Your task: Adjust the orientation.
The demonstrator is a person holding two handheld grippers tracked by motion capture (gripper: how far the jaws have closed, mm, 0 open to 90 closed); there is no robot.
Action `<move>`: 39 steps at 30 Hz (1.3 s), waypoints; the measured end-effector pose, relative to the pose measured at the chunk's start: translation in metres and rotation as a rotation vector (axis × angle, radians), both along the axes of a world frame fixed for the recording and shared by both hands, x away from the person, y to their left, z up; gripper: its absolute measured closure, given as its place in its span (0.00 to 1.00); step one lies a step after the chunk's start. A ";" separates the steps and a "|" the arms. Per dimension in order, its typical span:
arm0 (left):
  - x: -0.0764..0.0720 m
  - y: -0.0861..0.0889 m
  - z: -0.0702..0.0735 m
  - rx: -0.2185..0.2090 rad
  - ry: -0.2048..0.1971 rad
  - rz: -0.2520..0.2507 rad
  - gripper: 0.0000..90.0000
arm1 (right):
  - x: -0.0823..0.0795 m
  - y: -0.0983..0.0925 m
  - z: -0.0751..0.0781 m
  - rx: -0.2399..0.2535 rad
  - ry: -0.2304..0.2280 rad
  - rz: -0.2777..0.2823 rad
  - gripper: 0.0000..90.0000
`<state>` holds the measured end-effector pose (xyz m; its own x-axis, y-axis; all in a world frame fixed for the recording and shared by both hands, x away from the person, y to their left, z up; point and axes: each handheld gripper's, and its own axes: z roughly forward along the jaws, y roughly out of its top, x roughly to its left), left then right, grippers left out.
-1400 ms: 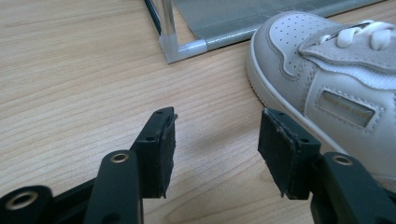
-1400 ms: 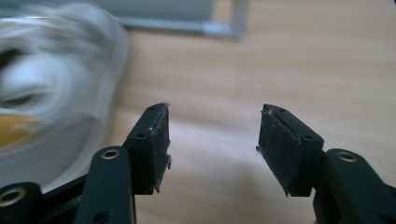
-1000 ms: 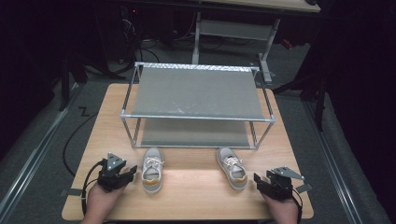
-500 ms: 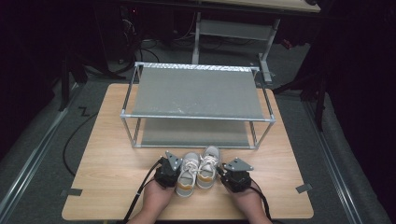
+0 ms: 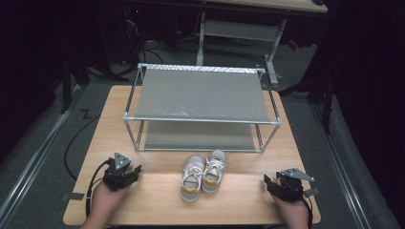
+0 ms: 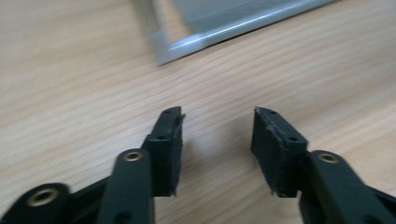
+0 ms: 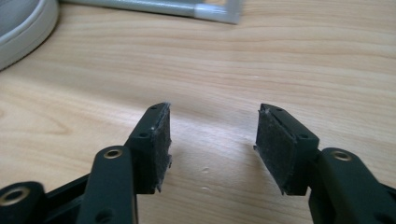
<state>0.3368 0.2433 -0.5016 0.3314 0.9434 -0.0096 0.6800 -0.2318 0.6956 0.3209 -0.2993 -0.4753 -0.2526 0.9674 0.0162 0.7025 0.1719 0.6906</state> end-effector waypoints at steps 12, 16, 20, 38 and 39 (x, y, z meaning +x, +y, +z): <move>-0.003 -0.019 0.004 0.033 -0.047 -0.041 0.55 | 0.001 -0.002 0.001 0.034 -0.004 -0.006 0.50; -0.004 -0.022 0.004 0.031 -0.049 -0.045 0.55 | 0.000 -0.001 0.002 0.038 -0.007 -0.005 0.50; -0.004 -0.025 0.004 0.006 -0.050 -0.046 0.56 | -0.003 0.001 0.002 0.053 -0.005 -0.021 0.50; -0.009 -0.029 0.018 -0.054 -0.094 -0.064 0.56 | -0.006 0.011 0.005 0.048 -0.014 0.006 0.50; -0.010 -0.030 0.019 -0.064 -0.099 -0.068 0.56 | -0.005 0.011 0.005 0.047 -0.017 0.008 0.50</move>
<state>0.3271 0.2137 -0.4825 0.3966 0.9174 -0.0336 0.5920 -0.2276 0.7732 0.3154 -0.2882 -0.4703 -0.2613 0.9636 0.0572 0.6892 0.1447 0.7100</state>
